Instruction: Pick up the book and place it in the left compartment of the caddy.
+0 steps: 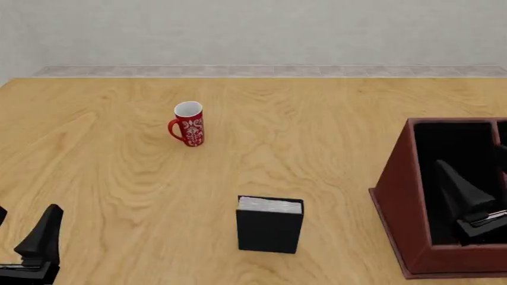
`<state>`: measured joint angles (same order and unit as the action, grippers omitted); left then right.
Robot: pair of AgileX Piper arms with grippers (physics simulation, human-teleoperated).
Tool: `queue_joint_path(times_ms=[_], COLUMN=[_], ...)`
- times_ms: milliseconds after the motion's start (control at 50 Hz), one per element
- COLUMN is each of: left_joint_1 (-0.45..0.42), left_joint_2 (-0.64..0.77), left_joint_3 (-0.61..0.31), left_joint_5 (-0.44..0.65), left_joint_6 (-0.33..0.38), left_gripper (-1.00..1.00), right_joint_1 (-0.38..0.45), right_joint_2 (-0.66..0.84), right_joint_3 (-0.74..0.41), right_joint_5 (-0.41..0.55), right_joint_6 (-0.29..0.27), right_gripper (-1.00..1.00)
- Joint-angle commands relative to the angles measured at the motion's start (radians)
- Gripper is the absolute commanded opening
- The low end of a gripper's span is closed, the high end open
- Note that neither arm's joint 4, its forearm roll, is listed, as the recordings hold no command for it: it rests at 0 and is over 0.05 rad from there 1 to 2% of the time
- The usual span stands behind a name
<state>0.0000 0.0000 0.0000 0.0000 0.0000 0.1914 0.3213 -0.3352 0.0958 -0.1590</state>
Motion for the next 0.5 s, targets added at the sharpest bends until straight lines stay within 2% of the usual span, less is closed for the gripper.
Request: queue_joint_path(times_ms=[20, 80, 100, 320, 500], left_joint_1=[0.0, 0.0, 0.0, 0.0, 0.0], left_joint_2=[0.0, 0.0, 0.0, 0.0, 0.0], left_joint_3=[0.0, 0.0, 0.0, 0.0, 0.0], left_joint_5=[0.0, 0.0, 0.0, 0.0, 0.0], left_joint_6=[0.0, 0.0, 0.0, 0.0, 0.0], left_gripper=[1.0, 1.0, 1.0, 1.0, 1.0], right_joint_1=[0.066, 0.084, 0.088, 0.148, 0.185], right_joint_2=[0.151, 0.172, 0.192, 0.277, 0.358], right_joint_3=[-0.145, -0.167, -0.172, -0.275, -0.342], right_joint_5=[0.069, 0.08, 0.083, 0.16, 0.21], right_joint_6=[-0.019, -0.021, -0.041, -0.026, -0.117], right_gripper=[1.0, 1.0, 1.0, 1.0, 1.0])
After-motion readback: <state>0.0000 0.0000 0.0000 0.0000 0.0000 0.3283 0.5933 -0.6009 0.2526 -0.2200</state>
